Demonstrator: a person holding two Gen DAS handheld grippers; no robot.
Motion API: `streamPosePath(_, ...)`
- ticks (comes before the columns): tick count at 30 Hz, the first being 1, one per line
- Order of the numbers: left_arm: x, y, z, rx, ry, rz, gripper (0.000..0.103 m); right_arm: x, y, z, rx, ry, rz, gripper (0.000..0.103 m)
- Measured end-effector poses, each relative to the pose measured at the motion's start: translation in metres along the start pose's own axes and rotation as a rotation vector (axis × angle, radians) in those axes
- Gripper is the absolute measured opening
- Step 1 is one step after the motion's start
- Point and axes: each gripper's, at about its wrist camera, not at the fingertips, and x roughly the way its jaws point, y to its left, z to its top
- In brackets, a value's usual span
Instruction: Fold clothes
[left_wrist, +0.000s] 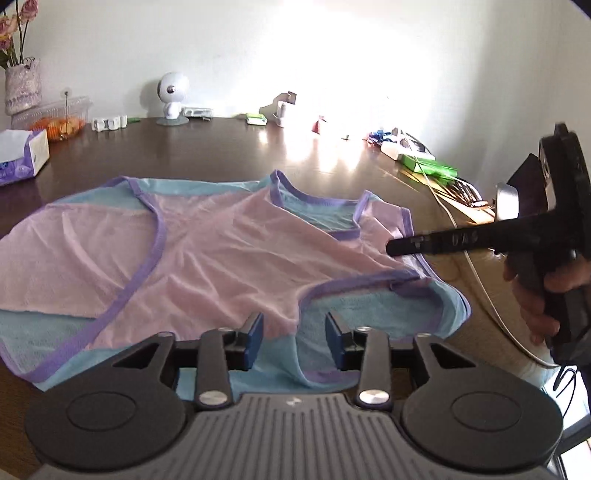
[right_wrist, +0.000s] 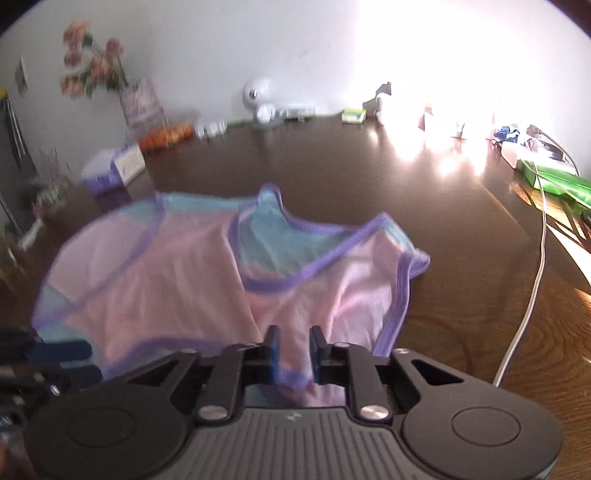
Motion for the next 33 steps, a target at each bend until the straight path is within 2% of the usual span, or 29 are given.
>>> streamPosePath(1, 0.005, -0.001, 0.001, 0.002, 0.007, 0.007, 0.04, 0.003, -0.003, 0.007, 0.017, -0.014, 0.014, 0.053)
streamPosePath(4, 0.015, -0.012, -0.001, 0.051, 0.014, 0.045, 0.04, 0.034, -0.005, 0.026, 0.041, 0.006, -0.046, 0.047)
streamPosePath(6, 0.018, -0.016, -0.004, 0.063, 0.022, 0.05, 0.039, 0.051, 0.003, 0.03, -0.013, 0.022, -0.055, 0.041)
streamPosePath(7, 0.019, -0.015, -0.006, 0.059, 0.027, 0.049, 0.039, 0.058, 0.007, 0.031, -0.041, 0.036, -0.056, 0.022)
streamPosePath(9, 0.021, -0.013, -0.009, 0.05, 0.036, 0.045, 0.038, 0.062, 0.008, 0.032, -0.032, 0.017, -0.091, 0.002)
streamPosePath(14, 0.019, -0.012, -0.012, 0.058, 0.039, 0.05, 0.037, 0.059, -0.006, 0.037, 0.047, -0.068, -0.165, 0.002)
streamPosePath(17, 0.02, -0.014, -0.012, 0.072, 0.036, 0.057, 0.037, 0.056, -0.014, 0.035, 0.08, -0.086, -0.177, 0.002)
streamPosePath(19, 0.019, -0.014, -0.012, 0.072, 0.037, 0.058, 0.038, 0.052, -0.019, 0.033, 0.103, -0.099, -0.18, 0.011)
streamPosePath(21, 0.017, -0.011, -0.011, 0.059, 0.041, 0.05, 0.038, 0.041, -0.018, 0.029, 0.096, -0.074, -0.163, 0.02)
streamPosePath(25, 0.003, 0.002, -0.008, 0.016, -0.007, 0.043, 0.039, 0.021, -0.009, 0.005, 0.043, -0.056, -0.141, 0.024)
streamPosePath(30, 0.012, 0.01, -0.004, -0.029, -0.003, 0.046, 0.038, -0.003, 0.002, -0.027, -0.027, -0.039, -0.115, 0.024)
streamPosePath(32, 0.014, 0.006, -0.001, -0.005, -0.007, 0.052, 0.038, -0.013, 0.007, -0.039, -0.055, -0.032, -0.105, 0.014)
streamPosePath(33, 0.013, 0.003, -0.001, 0.011, -0.016, 0.057, 0.038, -0.018, 0.009, -0.046, -0.069, -0.028, -0.1, 0.005)
